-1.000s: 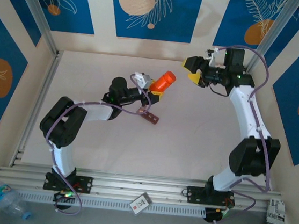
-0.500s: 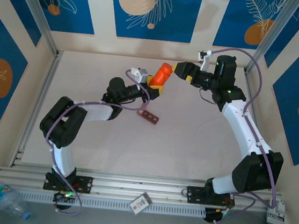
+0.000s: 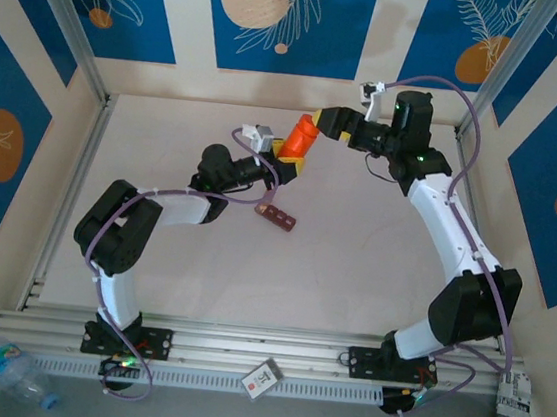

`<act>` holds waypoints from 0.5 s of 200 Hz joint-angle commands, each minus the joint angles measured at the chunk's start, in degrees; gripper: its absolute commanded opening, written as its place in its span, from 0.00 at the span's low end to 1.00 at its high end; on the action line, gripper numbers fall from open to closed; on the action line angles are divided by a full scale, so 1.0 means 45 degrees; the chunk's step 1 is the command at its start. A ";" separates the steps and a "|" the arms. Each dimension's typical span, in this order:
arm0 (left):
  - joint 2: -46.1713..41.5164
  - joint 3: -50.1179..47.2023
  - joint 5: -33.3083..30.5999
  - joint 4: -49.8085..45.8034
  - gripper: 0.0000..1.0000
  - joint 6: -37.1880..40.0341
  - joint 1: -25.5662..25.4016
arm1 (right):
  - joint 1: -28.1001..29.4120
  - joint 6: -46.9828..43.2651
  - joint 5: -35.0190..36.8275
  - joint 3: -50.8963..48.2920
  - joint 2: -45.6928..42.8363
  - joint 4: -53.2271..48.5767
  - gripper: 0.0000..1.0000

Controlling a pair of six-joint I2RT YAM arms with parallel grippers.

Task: Sort the pills into containers

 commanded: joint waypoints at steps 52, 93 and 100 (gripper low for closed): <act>-0.0245 0.0499 0.0462 0.0910 0.00 -0.0301 -0.0054 | 0.0361 -0.0617 -0.0430 0.1069 0.0723 -0.0879 0.86; -0.0255 0.0457 0.0481 0.0971 0.00 -0.0302 -0.0054 | 0.0512 -0.0721 -0.0522 0.1158 0.0822 -0.0996 0.83; -0.0245 0.0441 0.0475 0.0968 0.00 -0.0303 -0.0048 | 0.0515 -0.0738 -0.0536 0.1156 0.0836 -0.1036 0.82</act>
